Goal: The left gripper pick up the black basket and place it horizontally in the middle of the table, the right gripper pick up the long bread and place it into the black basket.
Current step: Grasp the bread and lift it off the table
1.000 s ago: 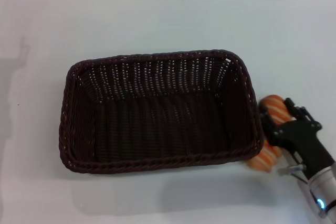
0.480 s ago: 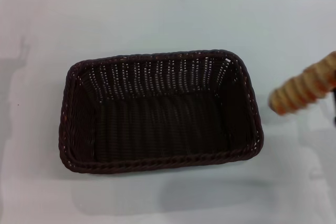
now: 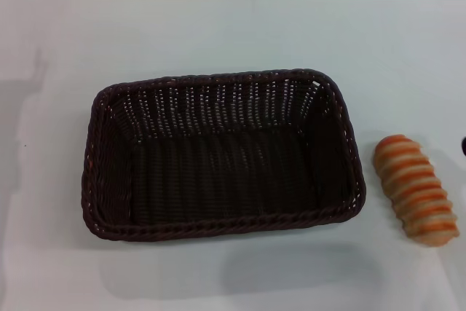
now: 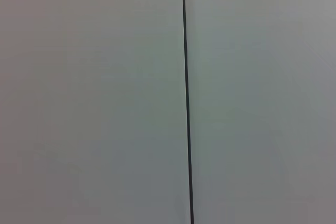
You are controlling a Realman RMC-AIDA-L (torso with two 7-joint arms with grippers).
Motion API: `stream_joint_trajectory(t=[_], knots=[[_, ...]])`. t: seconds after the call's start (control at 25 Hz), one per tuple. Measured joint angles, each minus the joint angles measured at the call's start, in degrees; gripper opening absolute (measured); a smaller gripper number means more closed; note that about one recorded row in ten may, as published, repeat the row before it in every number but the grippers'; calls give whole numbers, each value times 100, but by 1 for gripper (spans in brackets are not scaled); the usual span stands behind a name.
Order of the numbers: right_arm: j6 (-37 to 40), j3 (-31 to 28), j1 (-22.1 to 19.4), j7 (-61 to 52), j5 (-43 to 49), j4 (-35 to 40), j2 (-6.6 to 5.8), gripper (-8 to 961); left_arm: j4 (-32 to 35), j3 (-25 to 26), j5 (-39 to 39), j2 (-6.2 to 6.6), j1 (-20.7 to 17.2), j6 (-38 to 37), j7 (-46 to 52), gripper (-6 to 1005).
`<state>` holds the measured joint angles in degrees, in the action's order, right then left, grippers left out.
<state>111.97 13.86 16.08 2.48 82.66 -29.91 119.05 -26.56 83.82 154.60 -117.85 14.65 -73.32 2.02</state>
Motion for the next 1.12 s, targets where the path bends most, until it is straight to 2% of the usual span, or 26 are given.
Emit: stream_joint_trajectory(t=[0.2, 0.32, 0.44, 0.64, 0.96, 1.12], knots=[[-207, -2, 48, 70, -19, 39, 36, 144, -7, -8, 0, -1, 13, 23, 0, 789], [-258, -33, -150, 105, -31, 27, 43, 63, 2, -6, 0, -1, 17, 28, 0, 789], [-265, -183, -533, 152, -51, -116, 57, -1, 40, 13, 1, 1, 33, 53, 0, 789], [-626, -263, -709, 226, -167, -299, 54, 102, 64, 18, 0, 14, 35, 117, 0, 789], [-2082, -280, -491, 234, -584, -334, 62, 262, 186, -20, 2, 23, 141, 209, 0, 789], [-2335, -280, -499, 236, -584, -367, 68, 448, 188, -7, 111, 25, 177, 303, 10, 789]])
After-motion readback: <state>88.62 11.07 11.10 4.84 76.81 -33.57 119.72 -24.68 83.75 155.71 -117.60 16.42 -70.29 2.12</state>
